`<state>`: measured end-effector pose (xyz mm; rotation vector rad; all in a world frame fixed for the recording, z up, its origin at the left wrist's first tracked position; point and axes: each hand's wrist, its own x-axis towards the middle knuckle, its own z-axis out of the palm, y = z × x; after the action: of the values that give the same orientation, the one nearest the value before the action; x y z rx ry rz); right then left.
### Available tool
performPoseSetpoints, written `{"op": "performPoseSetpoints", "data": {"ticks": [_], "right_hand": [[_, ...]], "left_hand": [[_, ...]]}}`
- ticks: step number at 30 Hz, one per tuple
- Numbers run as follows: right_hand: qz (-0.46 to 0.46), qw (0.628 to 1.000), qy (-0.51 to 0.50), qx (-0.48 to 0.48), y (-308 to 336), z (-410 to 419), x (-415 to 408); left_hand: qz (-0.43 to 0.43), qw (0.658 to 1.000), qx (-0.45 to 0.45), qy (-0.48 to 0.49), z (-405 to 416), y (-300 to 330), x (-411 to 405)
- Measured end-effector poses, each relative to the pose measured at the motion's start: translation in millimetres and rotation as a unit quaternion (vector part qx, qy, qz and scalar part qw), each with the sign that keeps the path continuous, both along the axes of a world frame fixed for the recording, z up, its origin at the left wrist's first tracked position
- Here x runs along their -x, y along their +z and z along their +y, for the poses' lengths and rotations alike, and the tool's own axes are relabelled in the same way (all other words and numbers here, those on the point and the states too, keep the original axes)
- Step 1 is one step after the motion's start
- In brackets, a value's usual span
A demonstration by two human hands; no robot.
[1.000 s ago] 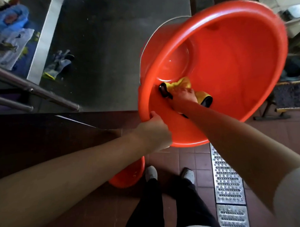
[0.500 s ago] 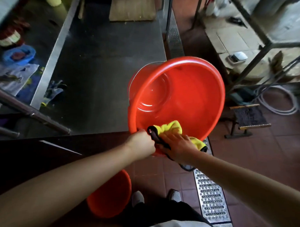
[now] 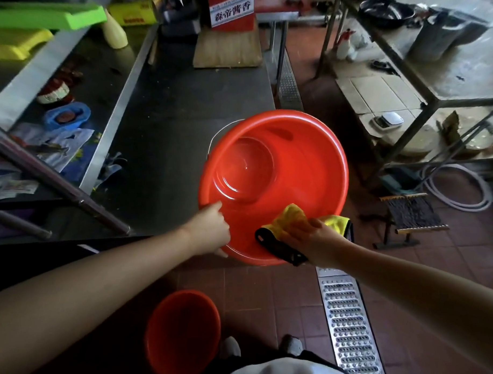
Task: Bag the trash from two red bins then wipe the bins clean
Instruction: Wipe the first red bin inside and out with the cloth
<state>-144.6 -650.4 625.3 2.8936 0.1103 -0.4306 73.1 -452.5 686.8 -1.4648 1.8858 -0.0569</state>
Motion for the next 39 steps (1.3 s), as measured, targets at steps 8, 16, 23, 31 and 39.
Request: {"op": "performPoseSetpoints", "data": {"ticks": [8, 16, 23, 31, 39], "right_hand": [[-0.115, 0.987, 0.107, 0.036, -5, -6, -5], [-0.106, 0.992, 0.035, -0.062, -17, -3, -13], [-0.013, 0.98, -0.123, -0.157, -8, -7, -29], [0.034, 0.943, -0.25, -0.219, -28, 39, -67], [0.053, 0.939, -0.321, -0.11, -46, 27, -82]], "left_hand": [[0.003, 0.991, 0.097, 0.087, -7, -42, 53], [0.022, 0.976, 0.198, 0.086, -24, -52, 57], [0.069, 0.976, 0.202, 0.033, -13, -59, 57], [0.041, 0.98, 0.186, 0.056, -9, -52, 72], [0.026, 0.983, 0.169, 0.069, -1, -59, 87]]}}
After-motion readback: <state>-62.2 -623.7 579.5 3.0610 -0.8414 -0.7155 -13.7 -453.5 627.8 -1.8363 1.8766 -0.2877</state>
